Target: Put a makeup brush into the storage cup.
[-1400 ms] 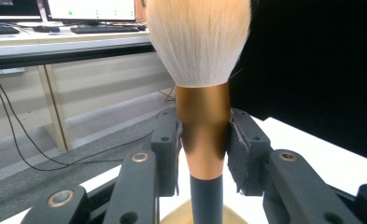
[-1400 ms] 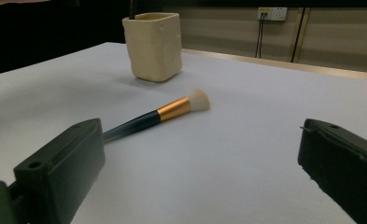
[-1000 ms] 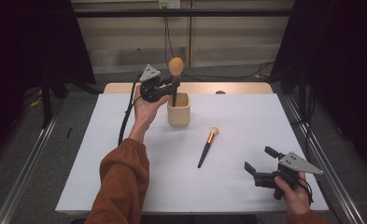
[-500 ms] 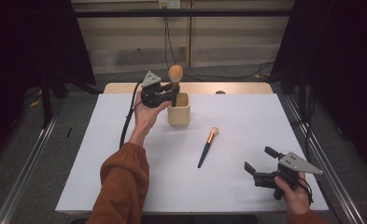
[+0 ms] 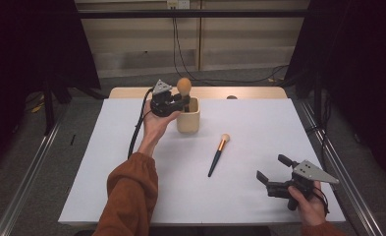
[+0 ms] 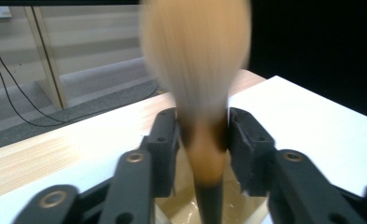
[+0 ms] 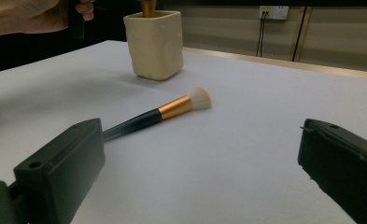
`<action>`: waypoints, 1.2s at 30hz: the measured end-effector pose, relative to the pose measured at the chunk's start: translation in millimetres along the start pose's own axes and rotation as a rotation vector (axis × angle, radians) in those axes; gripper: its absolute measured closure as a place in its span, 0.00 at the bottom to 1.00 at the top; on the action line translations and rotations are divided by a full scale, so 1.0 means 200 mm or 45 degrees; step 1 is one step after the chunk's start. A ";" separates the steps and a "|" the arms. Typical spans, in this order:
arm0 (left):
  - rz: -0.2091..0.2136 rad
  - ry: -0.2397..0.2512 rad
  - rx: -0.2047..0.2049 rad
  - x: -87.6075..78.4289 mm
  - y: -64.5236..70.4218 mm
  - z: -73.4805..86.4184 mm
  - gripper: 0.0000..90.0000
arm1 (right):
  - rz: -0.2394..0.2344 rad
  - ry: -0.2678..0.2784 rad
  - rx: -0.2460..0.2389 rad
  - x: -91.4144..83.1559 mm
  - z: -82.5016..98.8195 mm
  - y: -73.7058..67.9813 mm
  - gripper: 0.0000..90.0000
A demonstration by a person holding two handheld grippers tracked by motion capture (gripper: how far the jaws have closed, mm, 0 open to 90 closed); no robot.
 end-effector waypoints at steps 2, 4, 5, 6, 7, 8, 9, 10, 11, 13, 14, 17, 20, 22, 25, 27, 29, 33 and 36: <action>-0.006 -0.026 -0.019 0.00 0.00 0.01 0.58 | 0.001 0.000 0.005 0.00 0.00 0.00 0.00; -0.014 -0.021 -0.022 -0.01 0.00 0.01 0.53 | 0.001 0.000 0.006 0.00 0.00 0.00 0.00; -0.010 -0.018 -0.023 -0.01 0.00 0.01 0.48 | 0.001 0.000 0.006 0.00 0.00 0.00 0.01; -0.016 -0.019 -0.024 -0.02 0.00 0.01 0.44 | 0.000 0.000 0.001 0.00 0.00 0.00 0.00; -0.026 -0.013 -0.028 -0.02 0.00 0.01 0.41 | -0.001 0.001 0.000 0.00 0.00 0.00 0.00; -0.022 -0.007 -0.035 -0.02 0.00 0.01 0.40 | 0.001 0.000 0.002 0.00 0.00 0.00 0.00; -0.019 -0.010 -0.042 -0.03 0.00 0.01 0.38 | 0.002 -0.001 0.002 0.00 0.00 0.00 0.01; -0.028 -0.017 -0.038 -0.03 0.00 0.01 0.36 | 0.001 0.000 0.001 0.00 0.00 0.00 0.01; -0.030 -0.019 -0.035 -0.04 -0.01 0.01 0.32 | 0.000 0.001 0.000 0.00 0.00 0.00 0.00; -0.031 -0.020 -0.038 -0.05 -0.01 0.01 0.27 | 0.000 0.000 0.000 0.00 0.00 0.00 0.00; -0.034 -0.014 -0.043 -0.06 -0.01 0.02 0.25 | 0.001 0.000 0.000 0.00 0.00 0.00 0.00; -0.049 -0.010 -0.043 -0.08 -0.03 0.02 0.17 | 0.000 0.000 -0.001 0.00 0.00 0.00 0.00; -0.059 0.002 -0.055 -0.11 -0.04 0.02 0.10 | 0.000 -0.002 0.000 0.00 0.00 0.00 0.00; -0.061 0.007 -0.050 -0.14 -0.05 0.03 0.08 | 0.001 -0.002 -0.005 0.00 0.00 0.00 0.00; -0.056 0.033 -0.052 -0.19 -0.06 0.03 0.05 | 0.002 -0.003 -0.004 0.00 0.00 0.00 0.01; -0.037 0.043 -0.083 -0.21 -0.07 0.04 0.03 | 0.002 -0.004 -0.004 0.00 0.00 0.00 0.00; -0.033 0.057 -0.081 -0.23 -0.06 0.06 0.05 | 0.004 -0.003 -0.006 0.00 0.00 0.00 0.01; -0.038 0.048 -0.026 -0.27 -0.05 0.09 0.04 | 0.005 -0.004 -0.001 0.00 0.00 0.00 0.01; -0.053 0.048 -0.012 -0.31 -0.05 0.09 0.03 | 0.006 -0.007 -0.004 0.00 0.00 0.00 0.00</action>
Point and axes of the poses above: each handheld gripper's, and its own axes: x roughly forward along the jaws, z roughly out of its underside, y roughly to its right, the point moved 3 cm from there along x, roughly forward along the jaws, and after that the axes turned 7 degrees about -y, right-handed, at the moved point
